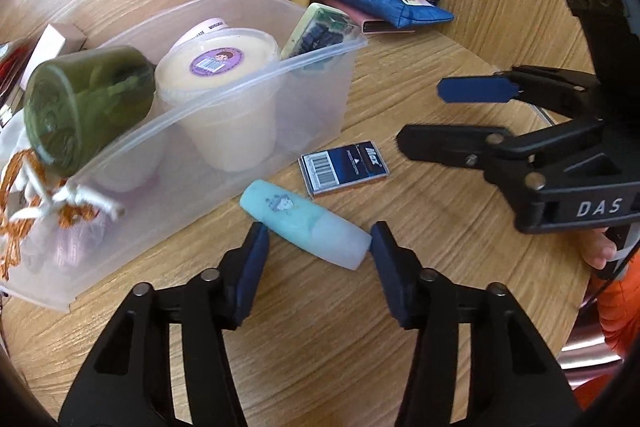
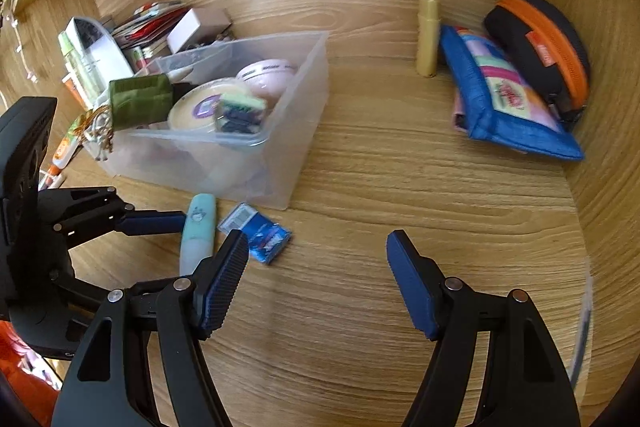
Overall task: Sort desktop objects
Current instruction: 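Move both grippers toward the mint-green tube and blue Max card box, then grasp the mint-green tube with the left gripper while the right grasps the blue Max box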
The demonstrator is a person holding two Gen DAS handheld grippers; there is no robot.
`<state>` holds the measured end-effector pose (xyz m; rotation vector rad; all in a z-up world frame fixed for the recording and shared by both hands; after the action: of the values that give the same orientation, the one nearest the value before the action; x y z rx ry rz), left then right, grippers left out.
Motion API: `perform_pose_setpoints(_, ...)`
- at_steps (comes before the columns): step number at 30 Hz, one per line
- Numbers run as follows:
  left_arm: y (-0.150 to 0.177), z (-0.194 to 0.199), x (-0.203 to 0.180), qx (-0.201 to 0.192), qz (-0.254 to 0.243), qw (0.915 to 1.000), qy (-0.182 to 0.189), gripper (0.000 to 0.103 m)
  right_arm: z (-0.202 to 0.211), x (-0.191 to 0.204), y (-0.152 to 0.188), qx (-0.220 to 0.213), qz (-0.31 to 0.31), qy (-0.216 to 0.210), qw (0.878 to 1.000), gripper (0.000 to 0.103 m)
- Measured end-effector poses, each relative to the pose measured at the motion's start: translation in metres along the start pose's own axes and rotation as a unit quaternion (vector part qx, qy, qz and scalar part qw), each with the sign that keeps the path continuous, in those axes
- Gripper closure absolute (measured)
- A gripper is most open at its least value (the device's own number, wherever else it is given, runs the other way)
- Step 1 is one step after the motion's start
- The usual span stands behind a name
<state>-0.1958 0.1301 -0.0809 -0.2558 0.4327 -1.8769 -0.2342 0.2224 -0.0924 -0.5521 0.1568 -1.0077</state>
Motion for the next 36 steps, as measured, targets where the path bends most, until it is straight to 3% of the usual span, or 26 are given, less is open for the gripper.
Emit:
perform_pose_setpoints(5, 0.013, 0.01, 0.008, -0.006, 0.007, 0.9999, 0.007, 0.056, -0.014, 0.019, 0.0, 0.028, 0.026, -0.006, 0.999, 0.035)
perform_pose_setpoints(13, 0.035, 0.019, 0.052, -0.002, 0.064, 0.9979, 0.007, 0.056, -0.033, 0.046, -0.008, 0.041, 0.08, 0.04, 0.995, 0.035)
perform_pose_setpoints(18, 0.04, 0.024, 0.063, -0.002, 0.082, 0.9964, 0.022, 0.056, -0.042, 0.054, -0.011, 0.049, 0.099, 0.038, 0.993, 0.036)
perform_pose_setpoints(20, 0.039, 0.025, 0.059, -0.005, 0.072, 0.9971, 0.024, 0.056, -0.043, 0.058, -0.009, 0.053, 0.11, 0.034, 0.992, 0.043)
perform_pose_setpoints(24, 0.034, 0.024, 0.049, -0.003, 0.051, 0.9985, 0.02, 0.056, -0.042, 0.062, -0.008, 0.052, 0.121, 0.02, 0.991, 0.066)
perform_pose_setpoints(28, 0.024, 0.015, 0.042, 0.006, 0.043, 0.9989, 0.019, 0.056, -0.038, 0.065, -0.003, 0.056, 0.133, 0.011, 0.989, 0.072)
perform_pose_setpoints(32, 0.02, 0.011, 0.039, 0.004, 0.037, 0.9993, 0.007, 0.056, -0.037, 0.071, 0.001, 0.062, 0.162, 0.012, 0.985, 0.072)
perform_pose_setpoints(36, 0.016, 0.009, 0.045, -0.002, 0.055, 0.9985, 0.004, 0.057, -0.043, 0.069, -0.007, 0.063, 0.153, 0.006, 0.986, 0.072)
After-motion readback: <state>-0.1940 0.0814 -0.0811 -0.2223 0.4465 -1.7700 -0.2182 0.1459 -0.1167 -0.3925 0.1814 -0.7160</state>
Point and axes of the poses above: each gripper's, at about its wrist camera, not at the fingertips, and z roughly against the way its jaws point, x to its left, y to its underside, the point moved 3 cm from there along -z, roughly the way its jaws point, and after that the axes turned 10 degrees about x, right-handed, at the moved point
